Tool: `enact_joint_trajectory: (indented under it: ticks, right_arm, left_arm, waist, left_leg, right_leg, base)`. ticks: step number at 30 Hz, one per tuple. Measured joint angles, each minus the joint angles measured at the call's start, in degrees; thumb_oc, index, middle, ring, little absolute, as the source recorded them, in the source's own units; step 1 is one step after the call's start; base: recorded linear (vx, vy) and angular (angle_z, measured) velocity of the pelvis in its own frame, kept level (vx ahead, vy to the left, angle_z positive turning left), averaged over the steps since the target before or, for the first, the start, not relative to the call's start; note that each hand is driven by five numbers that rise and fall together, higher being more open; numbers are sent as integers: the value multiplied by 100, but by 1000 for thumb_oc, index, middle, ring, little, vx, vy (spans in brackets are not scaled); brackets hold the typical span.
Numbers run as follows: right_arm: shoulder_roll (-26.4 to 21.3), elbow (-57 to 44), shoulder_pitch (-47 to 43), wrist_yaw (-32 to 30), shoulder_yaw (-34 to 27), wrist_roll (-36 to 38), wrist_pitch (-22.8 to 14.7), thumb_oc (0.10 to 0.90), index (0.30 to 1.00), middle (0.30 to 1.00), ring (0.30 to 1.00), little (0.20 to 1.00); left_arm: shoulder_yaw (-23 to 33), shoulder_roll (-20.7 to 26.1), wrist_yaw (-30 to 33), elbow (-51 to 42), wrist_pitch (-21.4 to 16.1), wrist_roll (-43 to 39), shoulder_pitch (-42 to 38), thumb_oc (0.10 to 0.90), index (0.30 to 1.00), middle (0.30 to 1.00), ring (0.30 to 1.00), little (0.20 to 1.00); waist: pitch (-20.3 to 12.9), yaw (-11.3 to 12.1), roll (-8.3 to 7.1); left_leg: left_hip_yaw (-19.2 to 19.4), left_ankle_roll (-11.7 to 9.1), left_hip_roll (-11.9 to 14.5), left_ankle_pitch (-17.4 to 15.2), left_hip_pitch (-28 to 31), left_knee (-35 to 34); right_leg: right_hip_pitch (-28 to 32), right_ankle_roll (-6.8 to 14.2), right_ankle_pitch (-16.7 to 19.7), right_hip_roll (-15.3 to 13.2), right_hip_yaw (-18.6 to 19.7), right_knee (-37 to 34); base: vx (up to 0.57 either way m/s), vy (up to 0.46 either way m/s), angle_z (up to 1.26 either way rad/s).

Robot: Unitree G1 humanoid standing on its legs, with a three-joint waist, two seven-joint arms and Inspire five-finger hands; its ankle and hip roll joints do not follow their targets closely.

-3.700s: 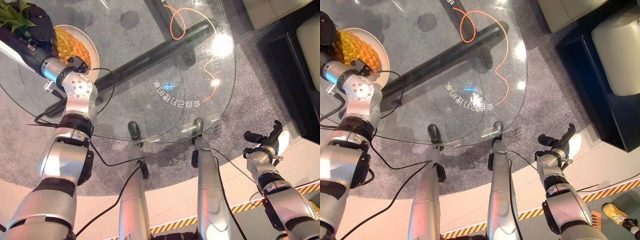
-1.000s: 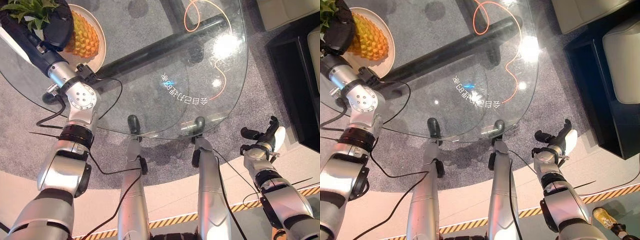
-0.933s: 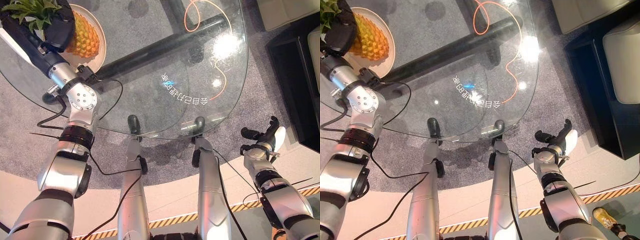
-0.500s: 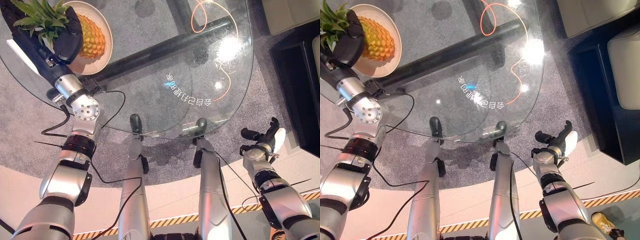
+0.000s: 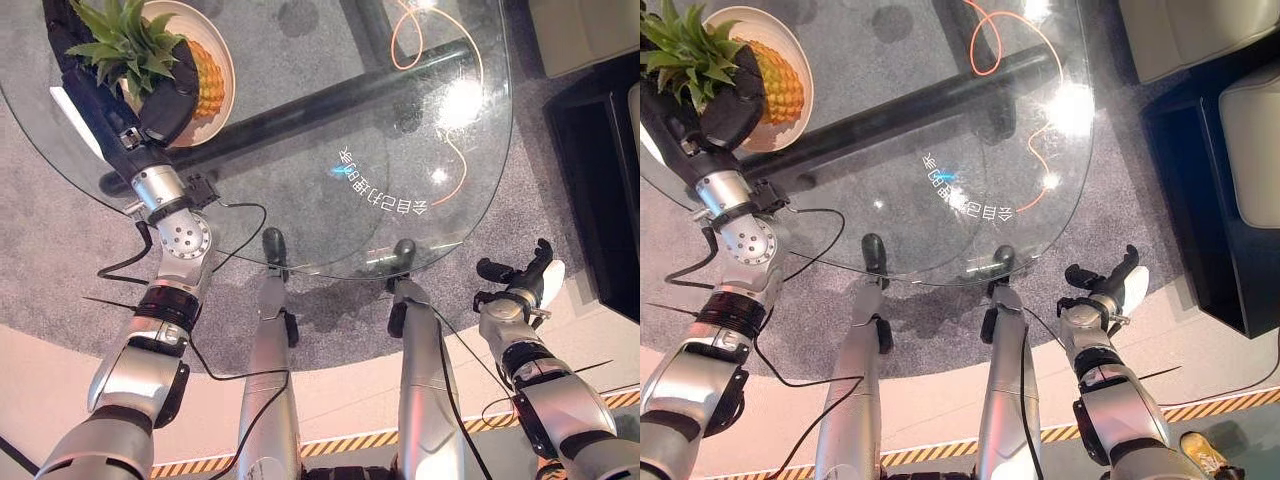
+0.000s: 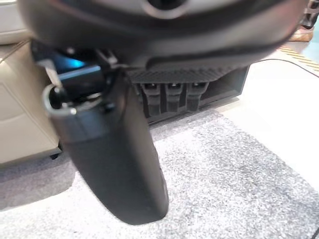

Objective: Pick up the fruit to the plate

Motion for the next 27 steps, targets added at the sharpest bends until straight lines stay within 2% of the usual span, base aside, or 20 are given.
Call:
enact_joint_trajectory:
  ticks: [11,19,22,24,27]
  right_arm:
    - [33,-9,171,-55,-193,1,3,800,900,900,900,900]
    - [45,0,280,-56,-199,1,-4,800,900,900,900,900]
    - [53,-15,395,-56,-200,0,-4,800,900,900,900,900]
    - [139,-66,612,-56,-283,-1,-6,800,900,900,900,900]
    - [264,-102,830,-56,-470,0,-3,800,900,900,900,900]
  left_arm:
    - [25,-5,-30,-887,-23,247,370,800,900,900,900,900]
    - [228,23,88,-1253,-33,442,348,800,900,900,900,900]
    - [234,27,-259,-1341,126,156,398,800,900,900,900,900]
    - [254,29,-817,-1404,438,-489,593,800,900,900,900,900]
    - [390,30,-1282,-1412,727,-1101,942,800,900,900,900,900]
  waist:
    - [1,172,4]
    - [1,171,6]
    - [4,181,11]
    - [0,174,21]
    - [-3,158,51]
  left_leg:
    - [-9,3,-47,0,248,-15]
    - [-57,5,-65,0,492,-19]
    - [-69,5,-62,-1,705,-62]
    - [-68,23,-60,-13,1102,-204]
    - [-60,19,-56,-12,1521,-344]
  right_leg:
    - [236,19,-39,-52,-2,43]
    - [522,33,-56,-72,-48,28]
    - [753,34,-56,-73,-79,-25]
    - [1146,45,-63,-74,-109,-164]
    - [1597,67,-71,-68,-143,-335]
  base:
    - [-1,-7,1]
    - [-7,-19,2]
    - [-7,-21,1]
    - [-14,-40,2]
    - [6,-43,1]
